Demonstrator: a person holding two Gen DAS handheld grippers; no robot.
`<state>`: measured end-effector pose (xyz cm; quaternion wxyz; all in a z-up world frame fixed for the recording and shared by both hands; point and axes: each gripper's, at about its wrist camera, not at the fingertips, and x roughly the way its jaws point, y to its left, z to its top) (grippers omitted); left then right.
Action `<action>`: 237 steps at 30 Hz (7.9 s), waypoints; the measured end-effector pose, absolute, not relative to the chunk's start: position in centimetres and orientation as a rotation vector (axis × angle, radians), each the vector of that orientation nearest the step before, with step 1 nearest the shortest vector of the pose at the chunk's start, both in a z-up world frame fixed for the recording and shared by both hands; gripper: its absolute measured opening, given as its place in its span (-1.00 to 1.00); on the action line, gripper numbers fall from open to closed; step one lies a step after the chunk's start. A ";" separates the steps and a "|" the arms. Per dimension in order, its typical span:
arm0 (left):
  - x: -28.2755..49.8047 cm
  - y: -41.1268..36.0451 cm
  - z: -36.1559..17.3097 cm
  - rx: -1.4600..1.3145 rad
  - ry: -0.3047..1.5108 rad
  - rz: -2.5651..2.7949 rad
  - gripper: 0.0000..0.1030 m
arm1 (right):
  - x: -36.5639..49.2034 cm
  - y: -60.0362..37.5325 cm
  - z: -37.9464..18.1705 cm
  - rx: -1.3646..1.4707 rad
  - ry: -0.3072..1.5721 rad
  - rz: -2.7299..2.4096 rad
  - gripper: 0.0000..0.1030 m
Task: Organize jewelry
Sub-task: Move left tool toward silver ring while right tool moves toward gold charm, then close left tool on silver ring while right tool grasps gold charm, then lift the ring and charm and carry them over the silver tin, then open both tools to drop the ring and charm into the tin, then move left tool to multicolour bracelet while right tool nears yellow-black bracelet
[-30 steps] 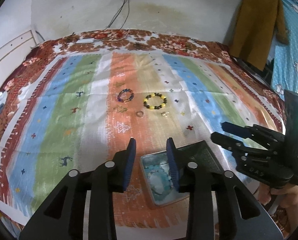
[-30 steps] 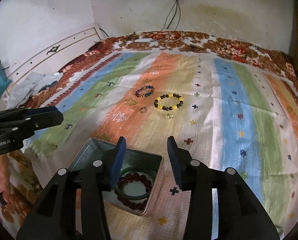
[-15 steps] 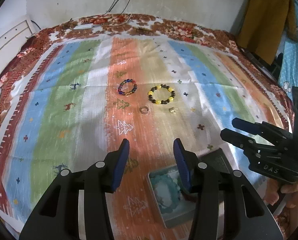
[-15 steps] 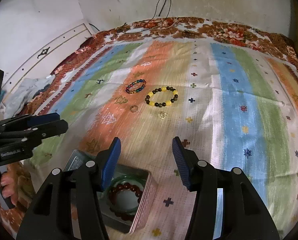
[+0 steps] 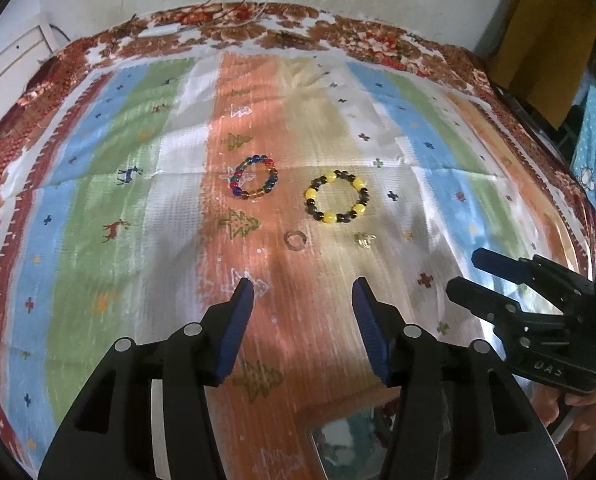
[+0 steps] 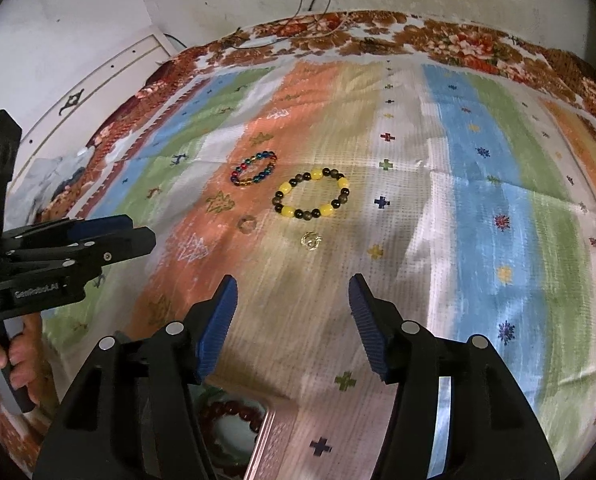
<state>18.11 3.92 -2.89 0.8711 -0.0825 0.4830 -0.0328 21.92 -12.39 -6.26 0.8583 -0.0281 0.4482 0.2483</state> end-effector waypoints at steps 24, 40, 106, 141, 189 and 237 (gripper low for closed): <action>24.4 4.3 -6.8 -0.220 1.142 -0.087 0.03 | 27.4 -11.8 -8.7 0.067 1.084 0.548 0.12; 26.9 4.5 -8.9 -0.224 1.200 -0.068 0.03 | 29.5 -9.9 -11.0 -0.026 1.117 0.528 0.13; 25.2 2.9 -8.1 -0.093 1.194 -0.035 -0.63 | 28.7 -10.2 -10.0 -0.110 1.080 0.470 -0.61; 18.4 1.6 -4.6 -0.052 1.047 0.002 -0.63 | 21.8 -10.6 -6.5 -0.172 0.924 0.493 -0.61; 8.3 -0.3 -1.3 -0.076 0.901 -0.111 -0.62 | 13.1 -11.7 -4.6 -0.162 0.833 0.608 -0.61; 13.3 3.7 -1.4 -0.077 0.906 0.063 0.30 | 18.1 -11.8 -4.4 -0.149 0.808 0.473 0.08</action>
